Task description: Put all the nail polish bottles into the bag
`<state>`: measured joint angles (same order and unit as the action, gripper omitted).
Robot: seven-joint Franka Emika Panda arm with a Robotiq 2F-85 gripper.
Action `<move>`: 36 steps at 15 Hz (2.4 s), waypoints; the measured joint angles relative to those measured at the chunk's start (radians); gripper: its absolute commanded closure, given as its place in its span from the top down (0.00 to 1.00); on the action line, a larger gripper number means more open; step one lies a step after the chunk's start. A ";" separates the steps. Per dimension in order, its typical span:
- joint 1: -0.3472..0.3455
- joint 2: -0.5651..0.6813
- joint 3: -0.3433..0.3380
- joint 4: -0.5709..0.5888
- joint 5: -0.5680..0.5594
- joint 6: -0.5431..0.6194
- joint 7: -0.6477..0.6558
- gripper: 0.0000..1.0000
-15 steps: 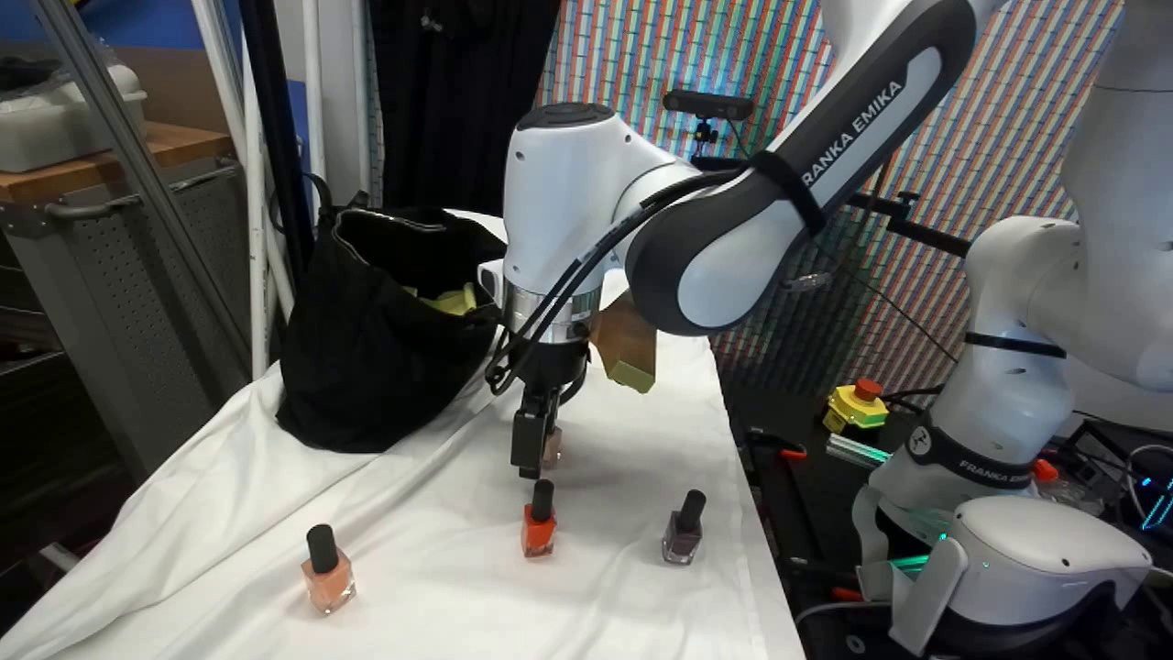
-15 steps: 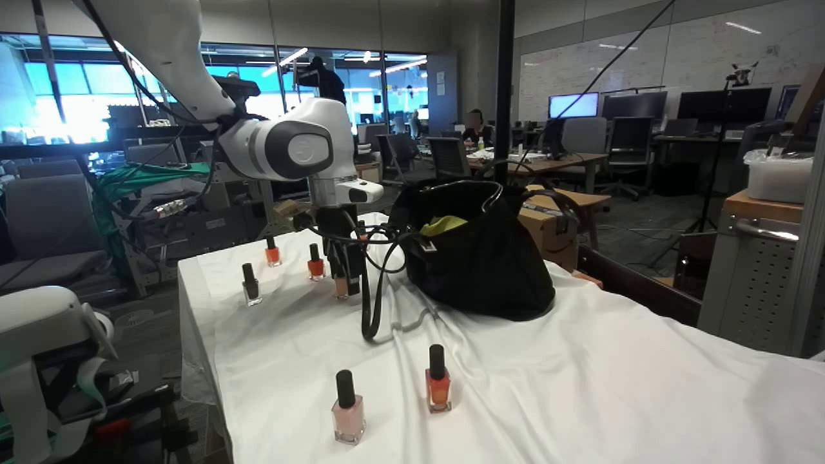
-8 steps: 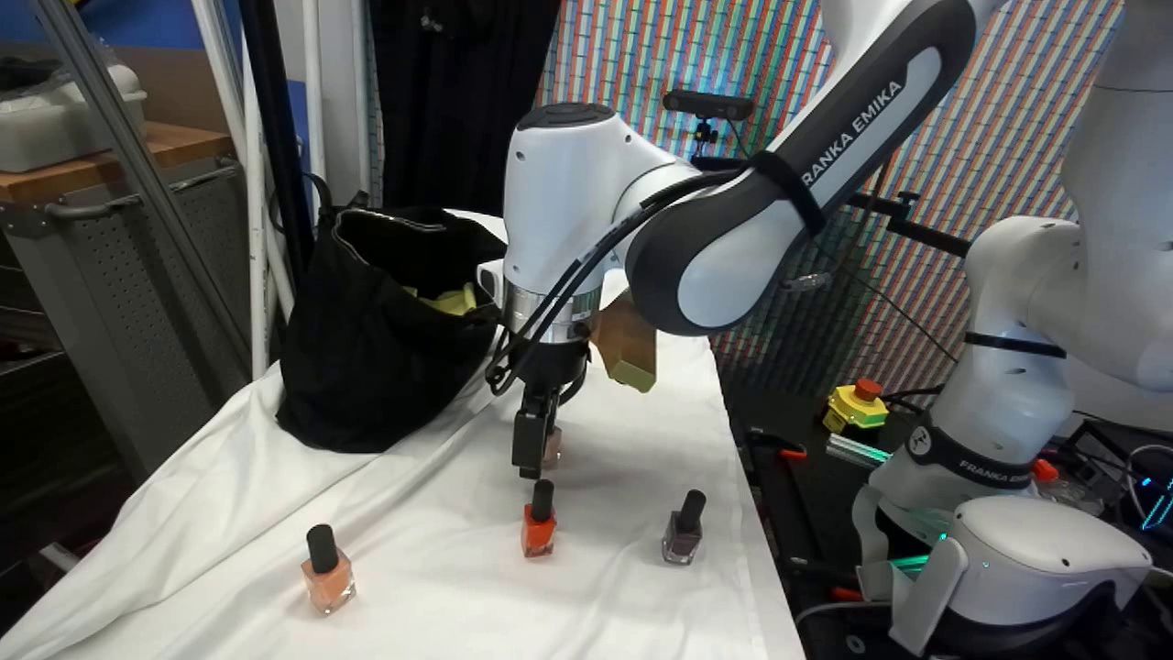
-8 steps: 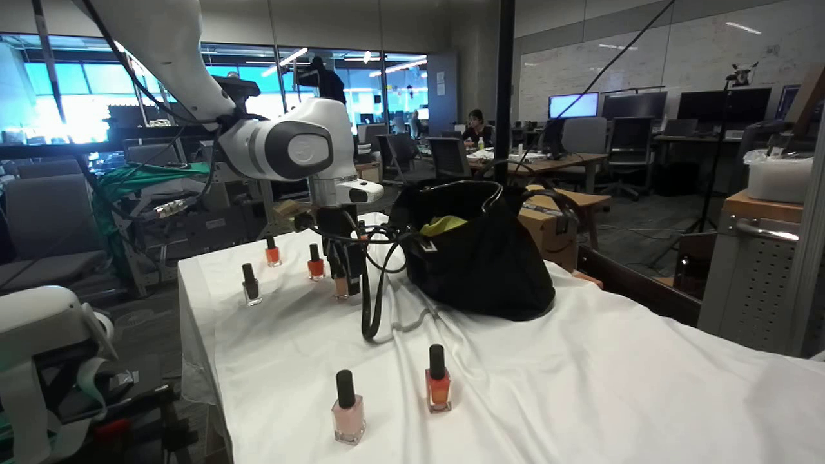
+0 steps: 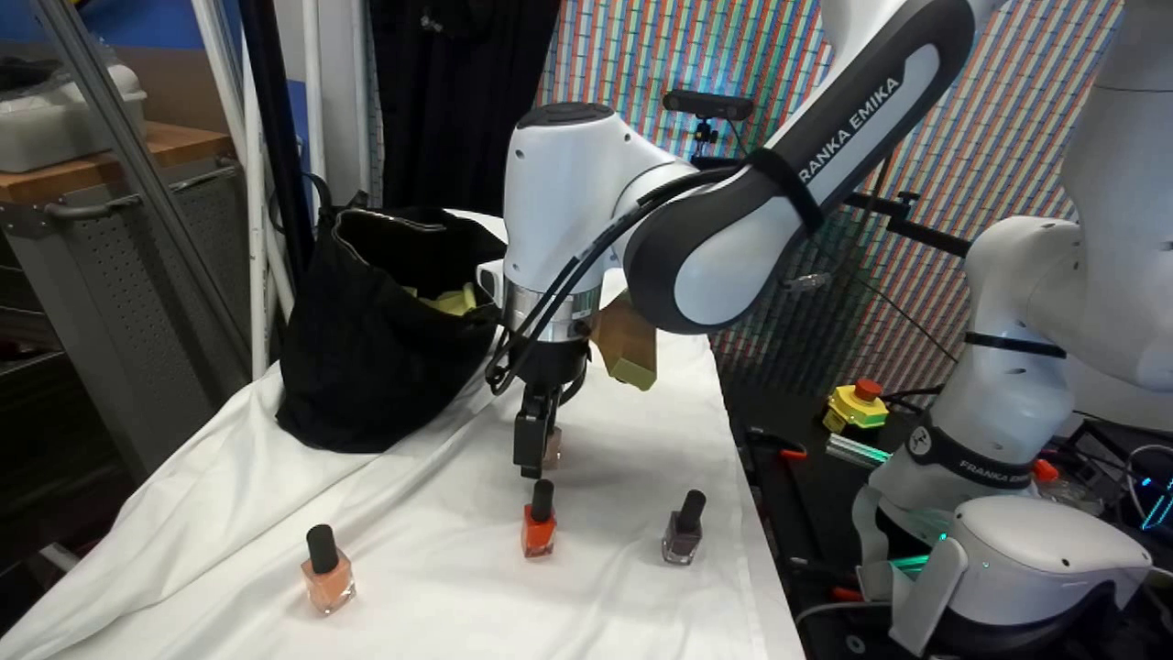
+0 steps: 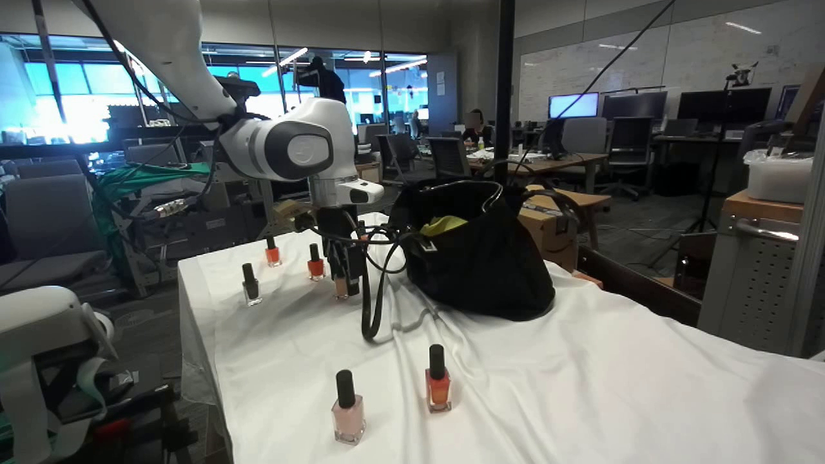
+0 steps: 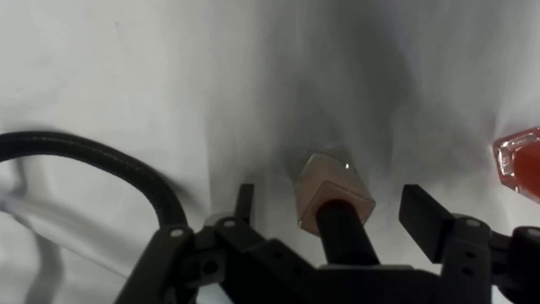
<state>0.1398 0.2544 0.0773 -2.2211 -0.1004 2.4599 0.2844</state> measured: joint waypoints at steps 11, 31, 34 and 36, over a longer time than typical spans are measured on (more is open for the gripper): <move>0.001 -0.001 0.000 0.001 0.005 -0.011 -0.010 0.17; -0.016 -0.154 -0.015 0.187 -0.048 -0.360 0.006 0.17; -0.042 -0.149 -0.029 0.256 -0.048 -0.376 -0.005 0.17; -0.056 -0.140 -0.037 0.305 -0.048 -0.386 -0.013 0.17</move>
<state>0.0834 0.1141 0.0407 -1.9161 -0.1482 2.0739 0.2717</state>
